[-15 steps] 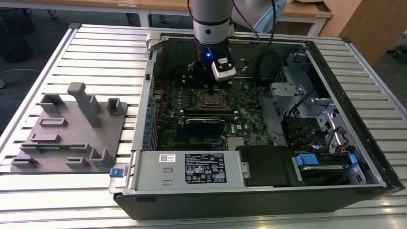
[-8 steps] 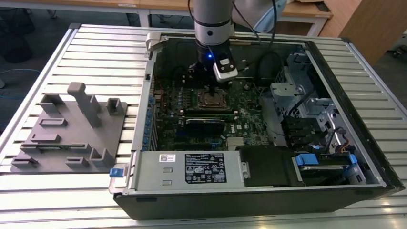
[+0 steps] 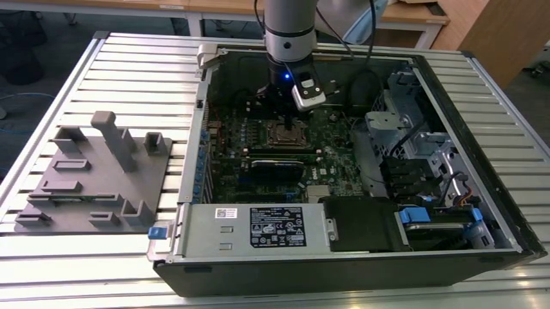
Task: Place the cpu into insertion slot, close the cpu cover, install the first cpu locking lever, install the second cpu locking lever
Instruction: 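Install the first cpu locking lever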
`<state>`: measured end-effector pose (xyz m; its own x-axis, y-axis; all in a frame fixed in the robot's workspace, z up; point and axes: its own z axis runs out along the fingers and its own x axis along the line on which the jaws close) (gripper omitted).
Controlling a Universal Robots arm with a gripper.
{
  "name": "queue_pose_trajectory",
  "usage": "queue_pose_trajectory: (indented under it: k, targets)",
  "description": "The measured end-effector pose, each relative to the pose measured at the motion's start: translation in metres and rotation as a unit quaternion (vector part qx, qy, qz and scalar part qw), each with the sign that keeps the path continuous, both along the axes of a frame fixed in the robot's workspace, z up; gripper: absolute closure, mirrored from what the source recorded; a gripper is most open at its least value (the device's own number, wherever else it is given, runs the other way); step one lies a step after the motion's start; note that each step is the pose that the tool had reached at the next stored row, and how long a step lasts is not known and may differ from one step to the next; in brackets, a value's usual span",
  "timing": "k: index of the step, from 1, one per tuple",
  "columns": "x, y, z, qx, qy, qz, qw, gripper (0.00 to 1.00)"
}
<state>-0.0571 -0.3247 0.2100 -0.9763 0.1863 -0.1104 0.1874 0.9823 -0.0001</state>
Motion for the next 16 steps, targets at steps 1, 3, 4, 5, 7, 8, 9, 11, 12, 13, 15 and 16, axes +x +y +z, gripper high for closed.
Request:
queue_pose_trajectory:
  k: [1,3,4,5,7,8,9,11,12,13,15,16]
  targets:
    - [0.0000,0.0000,0.0000,0.0000,0.0000,0.000,1.0000,0.89]
    - [0.0000,0.0000,0.0000,0.0000,0.0000,0.001,1.0000,0.89]
    - [0.0000,0.0000,0.0000,0.0000,0.0000,0.001,1.0000,0.89]
    - [0.0000,0.0000,0.0000,0.0000,0.0000,0.001,1.0000,0.89]
    - [0.0000,0.0000,0.0000,0.0000,0.0000,0.001,1.0000,0.89]
    - [0.0000,0.0000,0.0000,0.0000,0.0000,0.001,1.0000,0.89]
    - [0.0000,0.0000,0.0000,0.0000,0.0000,0.001,1.0000,0.89]
    - [0.0000,0.0000,0.0000,0.0001,0.0000,0.001,1.0000,0.89]
    - [-0.0001,-0.0001,0.0005,-0.0001,0.0001,0.001,1.0000,0.89]
    - [-0.0001,-0.0001,0.0011,-0.0001,0.0001,0.001,1.0000,0.89]
    - [0.0000,0.0000,0.0031,0.0000,0.0000,0.001,1.0000,0.89]
    - [0.0000,-0.0001,0.0041,0.0000,0.0000,0.001,1.0000,0.89]
